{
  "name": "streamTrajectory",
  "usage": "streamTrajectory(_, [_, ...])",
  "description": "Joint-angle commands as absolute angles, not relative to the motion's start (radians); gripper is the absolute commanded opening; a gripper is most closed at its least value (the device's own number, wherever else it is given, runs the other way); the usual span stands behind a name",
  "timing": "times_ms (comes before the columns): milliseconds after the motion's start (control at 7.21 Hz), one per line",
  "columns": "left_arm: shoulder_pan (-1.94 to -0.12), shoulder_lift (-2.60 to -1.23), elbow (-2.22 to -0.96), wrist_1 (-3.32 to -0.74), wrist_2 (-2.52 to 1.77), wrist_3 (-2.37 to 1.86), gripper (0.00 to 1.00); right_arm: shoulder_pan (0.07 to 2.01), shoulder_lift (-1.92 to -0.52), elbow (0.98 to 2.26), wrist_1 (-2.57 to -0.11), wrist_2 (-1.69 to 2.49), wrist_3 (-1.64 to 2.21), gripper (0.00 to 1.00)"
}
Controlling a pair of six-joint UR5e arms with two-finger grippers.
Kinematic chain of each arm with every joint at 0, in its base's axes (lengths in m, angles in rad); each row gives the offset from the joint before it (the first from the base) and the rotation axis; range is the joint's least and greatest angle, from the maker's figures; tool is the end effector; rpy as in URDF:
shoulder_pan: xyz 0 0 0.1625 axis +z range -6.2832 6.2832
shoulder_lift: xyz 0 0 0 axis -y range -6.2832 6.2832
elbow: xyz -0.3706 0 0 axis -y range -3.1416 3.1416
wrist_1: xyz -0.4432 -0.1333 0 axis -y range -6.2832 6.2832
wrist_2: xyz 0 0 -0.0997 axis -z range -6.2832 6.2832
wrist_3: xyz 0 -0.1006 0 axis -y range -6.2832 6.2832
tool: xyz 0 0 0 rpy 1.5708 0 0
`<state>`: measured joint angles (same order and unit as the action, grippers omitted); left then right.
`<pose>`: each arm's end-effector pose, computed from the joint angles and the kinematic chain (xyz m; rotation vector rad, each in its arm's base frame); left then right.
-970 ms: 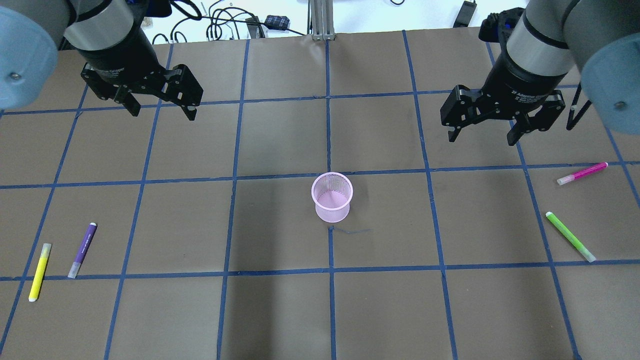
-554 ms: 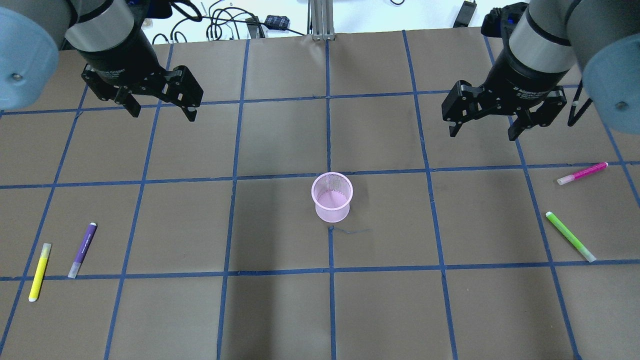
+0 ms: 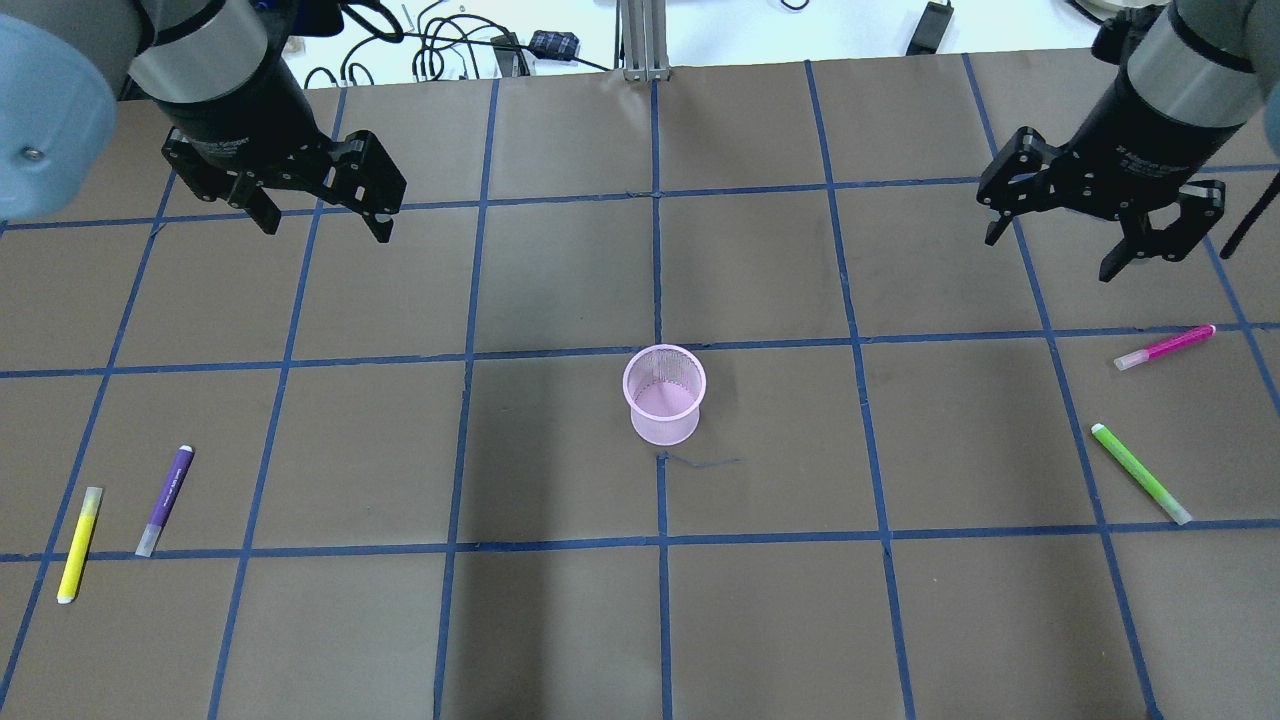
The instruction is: Insert purple and pink pens into pink cup
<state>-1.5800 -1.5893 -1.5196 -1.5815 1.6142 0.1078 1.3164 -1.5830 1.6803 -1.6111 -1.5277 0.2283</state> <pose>-0.1340 -0.5505 0.4492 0.1803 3.0918 -0.0307 -0.0003 -0.5480 0.3840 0.7420 3.0063 0.0874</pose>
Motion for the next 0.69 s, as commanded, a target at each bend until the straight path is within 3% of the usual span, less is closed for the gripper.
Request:
streamTrajectory(0, [-1.580,-1.589,-1.520,-1.582,1.615,0.107,1.00,1.136,-1.469,1.680,-1.755,-1.514,0.226,1.00])
streamTrajectory(554, [-1.578,-1.582,-1.531,-1.591,1.630,0.110,1.00,0.955,-1.342,1.680,-1.781,-1.512,0.222,1.00])
